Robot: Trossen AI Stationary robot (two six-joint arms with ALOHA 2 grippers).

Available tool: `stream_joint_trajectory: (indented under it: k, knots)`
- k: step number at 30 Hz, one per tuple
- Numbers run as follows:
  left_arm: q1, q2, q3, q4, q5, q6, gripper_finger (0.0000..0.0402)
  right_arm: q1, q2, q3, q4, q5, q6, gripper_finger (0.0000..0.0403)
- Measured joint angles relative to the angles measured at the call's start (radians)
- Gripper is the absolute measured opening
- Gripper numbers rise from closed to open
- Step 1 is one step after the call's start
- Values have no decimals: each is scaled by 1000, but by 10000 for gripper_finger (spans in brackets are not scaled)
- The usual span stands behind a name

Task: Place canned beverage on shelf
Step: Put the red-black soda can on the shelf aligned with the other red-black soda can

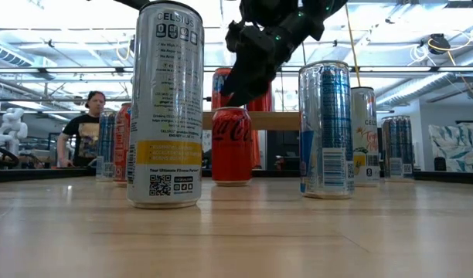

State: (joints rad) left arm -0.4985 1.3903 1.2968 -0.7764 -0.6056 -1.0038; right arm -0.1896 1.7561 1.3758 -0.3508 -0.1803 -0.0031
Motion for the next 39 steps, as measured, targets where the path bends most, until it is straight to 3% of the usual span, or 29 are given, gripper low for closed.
stream_joint_trajectory:
  k: [6,10,14,33,39]
  knots:
    - [1,0,0,0,0,20,395,6,55,1,10,0,-7,342]
    - [1,0,0,-1,0,18,395,22,74,1,6,70,1,342]
    - [1,0,0,-1,0,18,395,27,75,0,-14,26,-3,341]
    - [2,0,0,0,-2,19,395,33,77,0,-38,26,2,340]
    - [1,0,0,0,-2,22,395,34,77,0,-20,23,-8,317]
